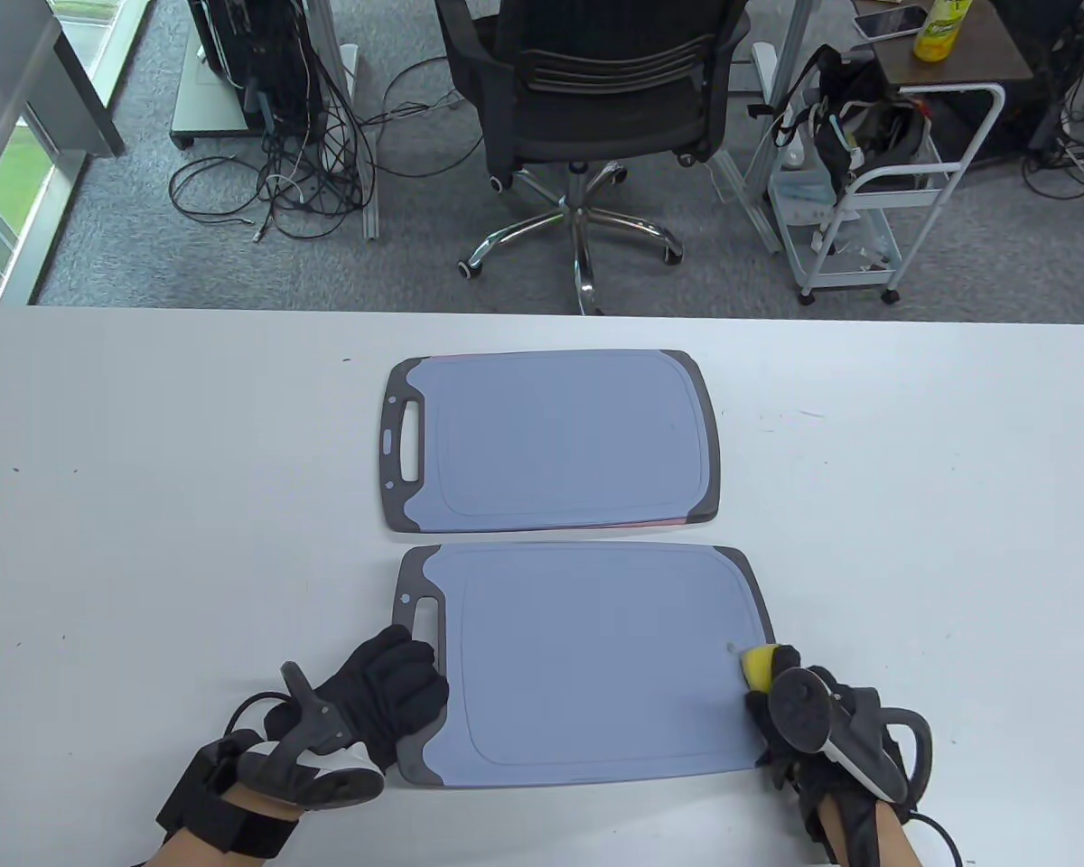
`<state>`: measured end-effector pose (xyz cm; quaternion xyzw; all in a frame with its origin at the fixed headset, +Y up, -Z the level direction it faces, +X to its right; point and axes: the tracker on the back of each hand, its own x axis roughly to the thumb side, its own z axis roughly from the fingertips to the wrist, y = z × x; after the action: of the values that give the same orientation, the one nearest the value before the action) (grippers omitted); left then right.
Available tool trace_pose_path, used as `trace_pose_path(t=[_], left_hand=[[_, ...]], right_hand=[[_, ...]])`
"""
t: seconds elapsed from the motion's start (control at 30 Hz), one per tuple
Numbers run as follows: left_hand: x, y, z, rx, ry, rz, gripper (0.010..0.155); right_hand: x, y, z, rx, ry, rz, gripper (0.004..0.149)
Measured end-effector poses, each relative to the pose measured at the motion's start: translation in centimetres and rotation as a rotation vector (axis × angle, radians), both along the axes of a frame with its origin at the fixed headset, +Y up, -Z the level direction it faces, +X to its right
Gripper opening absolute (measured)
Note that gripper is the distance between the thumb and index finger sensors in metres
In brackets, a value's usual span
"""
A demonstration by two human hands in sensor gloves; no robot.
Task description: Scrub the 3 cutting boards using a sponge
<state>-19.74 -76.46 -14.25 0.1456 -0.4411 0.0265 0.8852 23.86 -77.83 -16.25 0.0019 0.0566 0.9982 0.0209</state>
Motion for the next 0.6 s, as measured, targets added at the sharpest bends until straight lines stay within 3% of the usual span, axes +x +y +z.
trace_pose_path(t=[0.03, 0.07, 0.17, 0.23, 0.33, 0.4, 0.47, 0.6], left_hand=[[0.0, 0.0, 0.0, 0.000, 0.001, 0.000, 0.043], [0.0, 0.0, 0.0, 0.002, 0.001, -0.001, 0.043], [0.0, 0.0, 0.1, 0.012, -0.002, -0.004, 0.043], [0.0, 0.1, 0.1, 0.008, -0.004, -0.004, 0.043], [-0.1, 0.0, -0.2, -0.014, -0.006, 0.005, 0.043], [-0.1, 0.0, -0.2, -0.010, -0.005, 0.005, 0.043], [-0.1, 0.0, -0.2, -0.010, -0.011, 0.009, 0.043], [0.0, 0.0, -0.1, -0.004, -0.017, 0.006, 0.043]], right_hand=[[-0.9, 0.2, -0.1, 0.014, 0.016, 0.021, 0.069], [-3.1, 0.6, -0.3, 0.039, 0.092, 0.079, 0.069], [-11.2, 1.8, -0.6, 0.070, 0.358, 0.023, 0.069], [-17.6, 2.7, 0.4, 0.086, 0.547, -0.039, 0.069], [-23.7, 3.6, 2.0, 0.114, 0.737, -0.002, 0.070], [-25.1, 4.0, 2.4, 0.159, 0.762, 0.055, 0.070], [-24.2, 3.9, 2.1, 0.133, 0.741, 0.045, 0.070], [-17.5, 2.8, 0.9, 0.088, 0.537, 0.065, 0.069]])
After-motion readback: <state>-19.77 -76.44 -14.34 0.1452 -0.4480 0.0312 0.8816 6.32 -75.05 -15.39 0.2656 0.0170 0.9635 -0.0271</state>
